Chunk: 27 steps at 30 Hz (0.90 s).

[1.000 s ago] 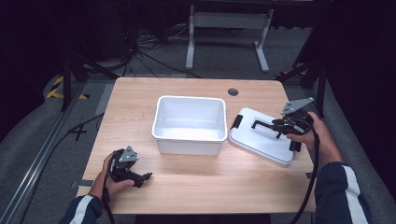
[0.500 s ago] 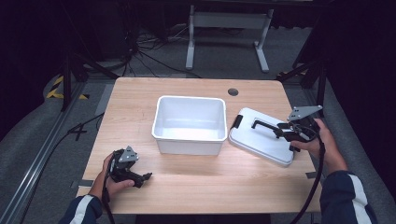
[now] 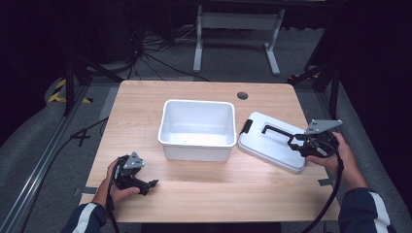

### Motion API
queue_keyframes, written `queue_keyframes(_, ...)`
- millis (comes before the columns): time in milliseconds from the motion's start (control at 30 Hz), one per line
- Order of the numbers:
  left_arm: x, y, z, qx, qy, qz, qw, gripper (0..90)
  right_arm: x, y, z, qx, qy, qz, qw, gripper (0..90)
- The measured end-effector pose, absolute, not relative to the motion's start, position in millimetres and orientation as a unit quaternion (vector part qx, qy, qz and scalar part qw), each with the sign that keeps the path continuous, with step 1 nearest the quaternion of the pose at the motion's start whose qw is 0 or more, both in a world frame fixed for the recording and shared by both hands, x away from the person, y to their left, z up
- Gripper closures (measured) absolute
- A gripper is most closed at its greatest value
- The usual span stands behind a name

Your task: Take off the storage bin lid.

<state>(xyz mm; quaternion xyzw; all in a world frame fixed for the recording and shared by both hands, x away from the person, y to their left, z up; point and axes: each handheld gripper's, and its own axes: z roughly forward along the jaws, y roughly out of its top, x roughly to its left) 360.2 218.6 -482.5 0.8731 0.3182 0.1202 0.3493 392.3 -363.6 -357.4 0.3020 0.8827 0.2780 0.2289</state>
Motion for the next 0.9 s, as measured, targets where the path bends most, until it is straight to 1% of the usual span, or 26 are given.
queue_keyframes(500,360.1,218.6,-482.5,0.873,0.318,0.120,0.349,0.5,361.6,-375.3,-386.2,0.320,0.874,0.287,0.227,52.4)
queue_keyframes(667,360.1,218.6,-482.5,0.873,0.318,0.120,0.349,0.5,351.4,-376.9,-393.9,0.329,0.869,0.295,0.222,48.7)
queue_keyframes(867,359.8,218.7,-482.5,0.873,0.319,0.122,0.350,0.6,340.2,-378.6,-407.2,0.332,0.864,0.301,0.227,45.1)
queue_keyframes(900,359.9,218.8,-482.5,0.873,0.318,0.122,0.349,0.5,338.3,-379.2,-409.7,0.337,0.863,0.303,0.224,43.3)
